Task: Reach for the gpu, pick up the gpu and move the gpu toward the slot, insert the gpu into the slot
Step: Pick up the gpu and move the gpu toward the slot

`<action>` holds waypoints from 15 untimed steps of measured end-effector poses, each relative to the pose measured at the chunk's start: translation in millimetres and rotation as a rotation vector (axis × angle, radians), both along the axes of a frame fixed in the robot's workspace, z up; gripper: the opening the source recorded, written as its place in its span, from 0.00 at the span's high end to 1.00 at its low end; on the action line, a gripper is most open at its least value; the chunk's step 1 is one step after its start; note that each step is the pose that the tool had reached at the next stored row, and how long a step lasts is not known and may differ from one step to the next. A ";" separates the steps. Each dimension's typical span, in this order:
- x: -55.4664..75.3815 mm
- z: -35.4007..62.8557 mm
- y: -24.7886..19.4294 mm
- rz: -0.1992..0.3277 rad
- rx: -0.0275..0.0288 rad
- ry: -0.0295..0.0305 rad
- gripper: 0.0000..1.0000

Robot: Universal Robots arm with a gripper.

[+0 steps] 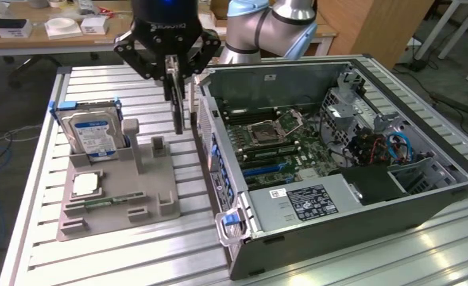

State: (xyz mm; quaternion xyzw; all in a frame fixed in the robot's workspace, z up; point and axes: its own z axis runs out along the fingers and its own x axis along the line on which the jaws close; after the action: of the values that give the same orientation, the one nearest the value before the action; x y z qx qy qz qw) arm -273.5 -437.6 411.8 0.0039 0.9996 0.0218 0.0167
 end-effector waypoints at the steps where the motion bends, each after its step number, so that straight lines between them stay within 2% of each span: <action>1: 3.8 1.8 0.0 0.000 0.0005 0.0000 0.74; 3: 10.5 3.8 0.0 0.000 0.0028 0.0000 0.74; 4: 13.5 4.0 0.0 0.000 0.0064 -0.0001 0.74; 6: 18.5 4.0 0.0 0.000 0.0196 -0.0001 0.74; 12: 31.8 4.1 0.0 -0.002 0.0506 0.0000 0.74; 15: 37.0 5.4 -0.1 -0.005 0.0503 0.0008 0.74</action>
State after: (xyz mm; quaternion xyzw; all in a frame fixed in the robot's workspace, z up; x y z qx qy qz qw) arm -236.5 -437.6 417.2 0.0068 0.9987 0.0469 0.0163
